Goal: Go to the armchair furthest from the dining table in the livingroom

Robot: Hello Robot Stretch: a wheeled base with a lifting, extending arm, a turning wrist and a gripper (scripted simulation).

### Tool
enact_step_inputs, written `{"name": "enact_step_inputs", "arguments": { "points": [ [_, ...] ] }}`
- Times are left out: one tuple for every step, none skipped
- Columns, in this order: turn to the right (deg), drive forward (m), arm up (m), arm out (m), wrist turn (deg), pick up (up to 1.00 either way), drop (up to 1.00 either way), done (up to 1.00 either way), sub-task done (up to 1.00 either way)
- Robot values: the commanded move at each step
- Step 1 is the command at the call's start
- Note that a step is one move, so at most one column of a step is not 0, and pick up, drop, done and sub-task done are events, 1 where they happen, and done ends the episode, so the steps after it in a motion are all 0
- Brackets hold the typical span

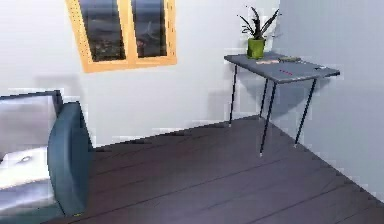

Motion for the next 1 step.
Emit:
{"name": "enact_step_inputs", "arguments": {
  "points": [
    [0.0,0.45,0.0,0.0,0.0,0.0,0.0,0.0,0.0]
  ]
}}
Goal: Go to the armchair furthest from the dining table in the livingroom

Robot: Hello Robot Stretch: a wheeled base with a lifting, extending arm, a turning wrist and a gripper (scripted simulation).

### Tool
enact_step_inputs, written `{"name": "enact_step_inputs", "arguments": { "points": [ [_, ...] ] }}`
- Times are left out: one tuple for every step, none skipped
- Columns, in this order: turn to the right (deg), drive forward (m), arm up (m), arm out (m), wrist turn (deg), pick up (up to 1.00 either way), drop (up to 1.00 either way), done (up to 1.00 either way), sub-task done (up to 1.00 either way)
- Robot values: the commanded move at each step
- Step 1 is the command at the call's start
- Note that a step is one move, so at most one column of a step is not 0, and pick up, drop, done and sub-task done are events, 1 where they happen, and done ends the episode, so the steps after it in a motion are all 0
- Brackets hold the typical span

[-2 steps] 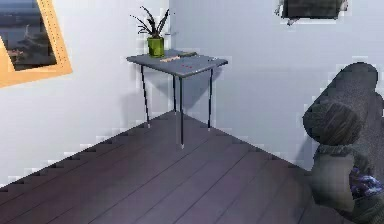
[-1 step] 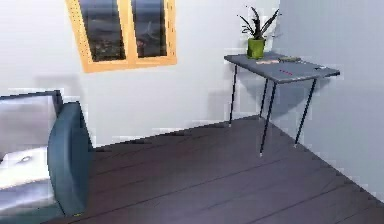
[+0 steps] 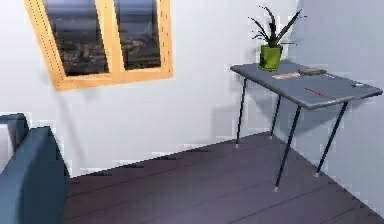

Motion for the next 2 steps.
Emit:
{"name": "enact_step_inputs", "arguments": {
  "points": [
    [45.0,0.0,0.0,0.0,0.0,0.0,0.0,0.0,0.0],
    [0.0,0.6,0.0,0.0,0.0,0.0,0.0,0.0,0.0]
  ]
}}
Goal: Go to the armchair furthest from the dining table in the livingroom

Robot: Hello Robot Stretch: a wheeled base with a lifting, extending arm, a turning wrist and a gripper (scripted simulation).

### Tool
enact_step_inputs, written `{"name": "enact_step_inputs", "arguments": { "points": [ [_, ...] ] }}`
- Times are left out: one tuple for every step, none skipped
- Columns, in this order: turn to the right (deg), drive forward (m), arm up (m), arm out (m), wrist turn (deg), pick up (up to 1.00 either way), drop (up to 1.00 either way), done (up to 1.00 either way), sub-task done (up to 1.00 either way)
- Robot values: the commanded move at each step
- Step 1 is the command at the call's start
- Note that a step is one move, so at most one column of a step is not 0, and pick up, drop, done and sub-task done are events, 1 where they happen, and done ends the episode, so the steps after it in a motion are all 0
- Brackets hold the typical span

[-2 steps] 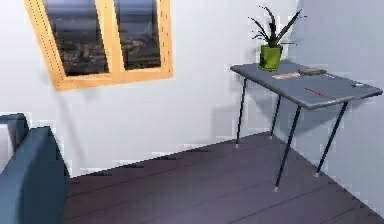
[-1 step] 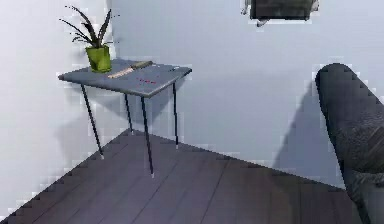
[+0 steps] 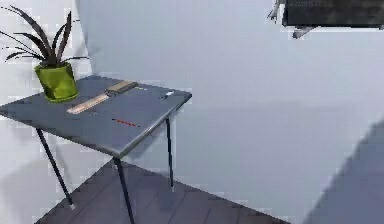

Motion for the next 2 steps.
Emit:
{"name": "enact_step_inputs", "arguments": {
  "points": [
    [-45.0,0.0,0.0,0.0,0.0,0.0,0.0,0.0,0.0],
    [-45.0,0.0,0.0,0.0,0.0,0.0,0.0,0.0,0.0]
  ]
}}
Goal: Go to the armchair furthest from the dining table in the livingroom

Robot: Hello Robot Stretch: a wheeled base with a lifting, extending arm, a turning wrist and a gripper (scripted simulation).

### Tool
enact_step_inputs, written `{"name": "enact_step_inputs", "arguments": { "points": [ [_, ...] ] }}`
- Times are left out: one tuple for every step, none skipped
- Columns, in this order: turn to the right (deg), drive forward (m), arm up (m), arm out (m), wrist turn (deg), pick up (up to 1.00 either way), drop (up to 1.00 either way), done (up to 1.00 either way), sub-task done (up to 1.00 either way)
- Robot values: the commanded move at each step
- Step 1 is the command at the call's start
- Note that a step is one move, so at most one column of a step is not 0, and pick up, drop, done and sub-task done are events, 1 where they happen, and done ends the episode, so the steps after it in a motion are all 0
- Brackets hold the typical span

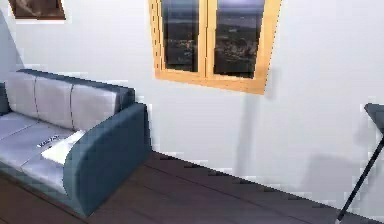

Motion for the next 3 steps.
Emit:
{"name": "enact_step_inputs", "arguments": {
  "points": [
    [-45.0,0.0,0.0,0.0,0.0,0.0,0.0,0.0,0.0],
    [-39.0,0.0,0.0,0.0,0.0,0.0,0.0,0.0,0.0],
    [0.0,1.0,0.0,0.0,0.0,0.0,0.0,0.0,0.0]
  ]
}}
